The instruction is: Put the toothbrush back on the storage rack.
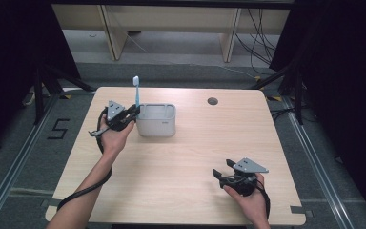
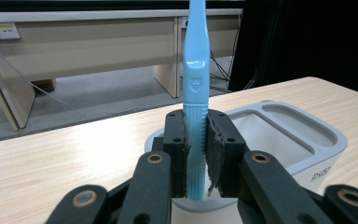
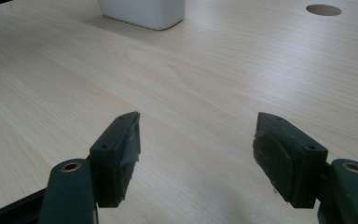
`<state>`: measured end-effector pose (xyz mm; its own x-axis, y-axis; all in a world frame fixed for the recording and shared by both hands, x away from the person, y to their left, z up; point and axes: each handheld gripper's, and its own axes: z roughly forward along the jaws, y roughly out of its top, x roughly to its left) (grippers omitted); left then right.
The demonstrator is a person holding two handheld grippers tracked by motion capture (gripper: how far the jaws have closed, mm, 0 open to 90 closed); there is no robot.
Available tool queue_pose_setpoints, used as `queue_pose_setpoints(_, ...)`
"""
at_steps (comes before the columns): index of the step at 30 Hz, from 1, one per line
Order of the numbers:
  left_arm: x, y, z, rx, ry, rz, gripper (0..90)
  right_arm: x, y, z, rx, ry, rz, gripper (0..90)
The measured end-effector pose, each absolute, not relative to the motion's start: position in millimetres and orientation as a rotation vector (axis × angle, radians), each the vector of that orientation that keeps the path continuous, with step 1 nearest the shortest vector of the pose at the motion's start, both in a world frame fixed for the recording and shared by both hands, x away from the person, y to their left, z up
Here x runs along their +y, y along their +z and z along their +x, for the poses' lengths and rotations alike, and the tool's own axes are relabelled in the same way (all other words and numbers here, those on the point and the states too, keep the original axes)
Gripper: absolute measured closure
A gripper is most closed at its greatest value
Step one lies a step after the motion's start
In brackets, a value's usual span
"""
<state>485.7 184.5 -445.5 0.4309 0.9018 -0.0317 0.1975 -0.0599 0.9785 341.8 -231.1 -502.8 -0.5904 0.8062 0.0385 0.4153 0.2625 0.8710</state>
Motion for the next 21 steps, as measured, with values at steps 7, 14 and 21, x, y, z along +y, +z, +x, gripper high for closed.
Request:
queue_pose_setpoints(7, 183.6, -448.6, 485.3, 1.006, 0.773, 1.564, 78.3, -231.0, -502.8, 341.8, 2.125, 1.27, 1.107, 32.8)
queue_pose_setpoints(14, 183.4, -451.8, 485.7, 1.005, 0.77, 1.578, 78.3, -229.3, -502.6, 339.5, 2.136, 1.281, 1.16, 32.8)
queue_pose_setpoints(21, 183.5, -454.1, 486.0, 1.003, 0.772, 1.588, 78.2, -231.0, -502.9, 341.6, 2.127, 1.266, 1.107, 32.8)
